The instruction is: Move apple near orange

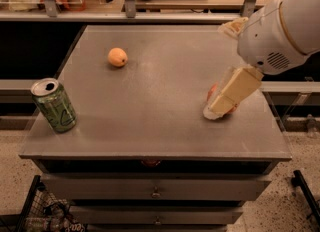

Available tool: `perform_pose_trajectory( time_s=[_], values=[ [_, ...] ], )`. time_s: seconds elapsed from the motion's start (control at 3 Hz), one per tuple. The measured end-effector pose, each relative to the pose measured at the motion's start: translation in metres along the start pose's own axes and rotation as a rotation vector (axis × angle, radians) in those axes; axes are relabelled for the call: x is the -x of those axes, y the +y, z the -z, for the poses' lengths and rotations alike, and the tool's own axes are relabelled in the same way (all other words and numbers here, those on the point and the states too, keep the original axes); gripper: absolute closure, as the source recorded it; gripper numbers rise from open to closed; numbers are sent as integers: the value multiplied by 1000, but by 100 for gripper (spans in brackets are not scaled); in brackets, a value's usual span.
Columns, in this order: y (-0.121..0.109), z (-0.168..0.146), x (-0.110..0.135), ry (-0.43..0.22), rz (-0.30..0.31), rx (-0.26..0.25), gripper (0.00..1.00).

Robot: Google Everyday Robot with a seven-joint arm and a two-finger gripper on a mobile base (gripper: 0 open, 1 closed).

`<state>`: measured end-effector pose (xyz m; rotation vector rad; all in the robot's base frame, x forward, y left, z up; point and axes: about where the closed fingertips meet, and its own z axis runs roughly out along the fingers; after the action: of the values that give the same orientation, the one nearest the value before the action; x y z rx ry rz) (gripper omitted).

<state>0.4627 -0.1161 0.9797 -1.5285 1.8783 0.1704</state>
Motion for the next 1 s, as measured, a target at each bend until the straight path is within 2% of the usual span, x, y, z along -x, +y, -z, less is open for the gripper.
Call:
perform_pose_trajectory(
  time_s=[0.33,1.0],
  values=[
    [0,-23,-12,-17,-21,10,0],
    [-2,-50,-51,-41,-85,14,0]
  ],
)
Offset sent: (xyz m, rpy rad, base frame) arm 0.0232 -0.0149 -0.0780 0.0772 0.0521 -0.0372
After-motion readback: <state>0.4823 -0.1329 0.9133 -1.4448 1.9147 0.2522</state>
